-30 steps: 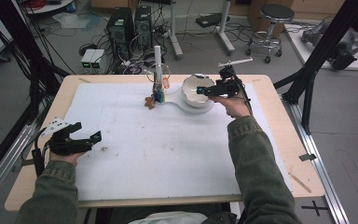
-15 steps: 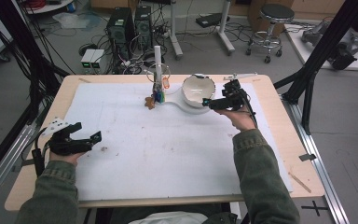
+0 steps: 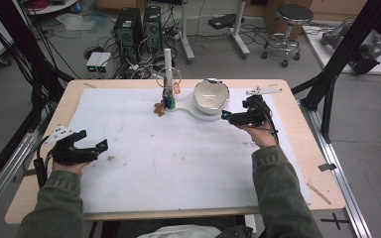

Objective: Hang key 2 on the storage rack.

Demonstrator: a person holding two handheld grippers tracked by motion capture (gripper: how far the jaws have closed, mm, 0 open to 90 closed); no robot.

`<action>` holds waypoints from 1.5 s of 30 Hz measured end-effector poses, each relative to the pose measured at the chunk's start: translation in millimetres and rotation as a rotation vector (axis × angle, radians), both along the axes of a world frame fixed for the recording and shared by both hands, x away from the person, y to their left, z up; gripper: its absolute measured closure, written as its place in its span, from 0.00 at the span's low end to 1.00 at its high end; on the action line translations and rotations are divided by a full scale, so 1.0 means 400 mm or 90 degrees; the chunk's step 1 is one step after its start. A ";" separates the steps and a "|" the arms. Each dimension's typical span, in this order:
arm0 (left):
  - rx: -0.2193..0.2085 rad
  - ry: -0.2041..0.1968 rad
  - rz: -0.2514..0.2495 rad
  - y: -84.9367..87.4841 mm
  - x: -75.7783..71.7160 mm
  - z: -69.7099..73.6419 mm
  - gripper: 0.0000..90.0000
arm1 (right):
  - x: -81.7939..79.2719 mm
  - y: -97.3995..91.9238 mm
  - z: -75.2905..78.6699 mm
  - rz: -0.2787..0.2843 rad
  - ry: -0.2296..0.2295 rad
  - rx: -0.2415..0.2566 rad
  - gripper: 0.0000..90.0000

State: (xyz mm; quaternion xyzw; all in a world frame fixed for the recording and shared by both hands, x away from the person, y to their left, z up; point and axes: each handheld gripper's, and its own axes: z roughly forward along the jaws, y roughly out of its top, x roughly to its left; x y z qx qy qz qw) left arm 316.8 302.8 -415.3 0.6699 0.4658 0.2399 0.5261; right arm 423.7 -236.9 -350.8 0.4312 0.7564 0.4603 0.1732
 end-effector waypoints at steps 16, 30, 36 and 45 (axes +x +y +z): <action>-0.002 0.007 -0.001 0.001 0.001 -0.002 0.02 | -0.052 -0.047 -0.045 -0.025 -0.036 -0.002 0.01; -0.006 0.006 0.001 0.002 0.000 -0.003 0.02 | -0.092 -0.074 -0.081 -0.034 -0.055 0.009 0.01; -0.003 0.006 0.002 0.002 0.000 -0.002 0.02 | -0.108 -0.097 -0.096 -0.044 -0.067 0.021 0.01; -0.003 0.006 0.005 0.004 -0.001 -0.003 0.02 | -0.149 -0.128 -0.127 -0.067 -0.099 0.052 0.01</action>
